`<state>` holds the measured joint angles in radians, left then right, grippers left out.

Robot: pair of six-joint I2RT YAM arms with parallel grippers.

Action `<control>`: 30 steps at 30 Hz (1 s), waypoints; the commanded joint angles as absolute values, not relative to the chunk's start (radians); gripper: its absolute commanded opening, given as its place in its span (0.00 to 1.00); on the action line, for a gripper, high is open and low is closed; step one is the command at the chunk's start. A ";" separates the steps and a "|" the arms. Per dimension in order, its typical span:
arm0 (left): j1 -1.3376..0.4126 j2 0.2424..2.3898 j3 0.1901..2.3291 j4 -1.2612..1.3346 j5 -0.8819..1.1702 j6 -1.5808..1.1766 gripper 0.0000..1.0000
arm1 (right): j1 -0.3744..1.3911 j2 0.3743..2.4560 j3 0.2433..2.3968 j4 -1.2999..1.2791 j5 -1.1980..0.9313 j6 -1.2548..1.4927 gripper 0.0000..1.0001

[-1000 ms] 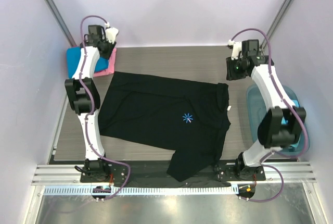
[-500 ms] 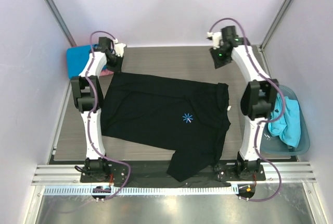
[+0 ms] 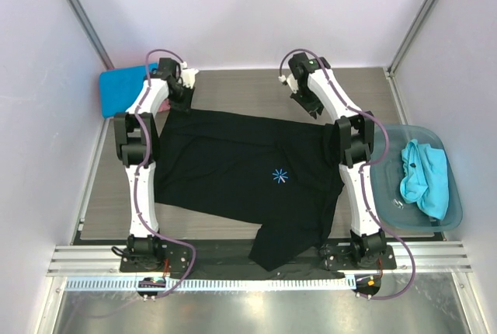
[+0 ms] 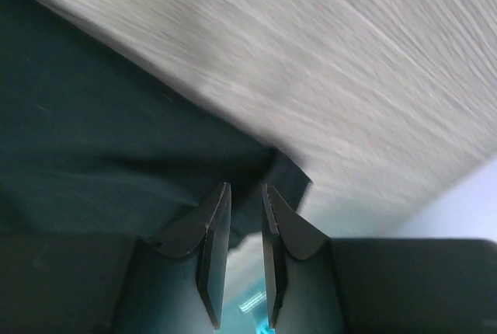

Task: Fold and stack the t-shirts
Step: Fold the tshirt

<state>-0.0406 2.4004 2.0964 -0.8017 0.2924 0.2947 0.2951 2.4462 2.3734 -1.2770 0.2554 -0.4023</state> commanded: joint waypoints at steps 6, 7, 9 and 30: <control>-0.037 2.396 2.075 -0.787 0.316 0.298 0.12 | 0.304 2.416 2.381 -1.400 0.457 -0.414 0.27; -0.037 2.398 2.072 -0.782 0.316 0.293 0.12 | 0.302 2.416 2.379 -1.404 0.451 -0.414 0.27; -0.037 2.404 2.069 -0.778 0.321 0.287 0.12 | 0.304 2.425 2.376 -1.407 0.454 -0.411 0.27; -0.040 2.416 2.065 -0.769 0.316 0.276 0.12 | 0.308 2.522 2.349 -1.480 0.417 -0.383 0.27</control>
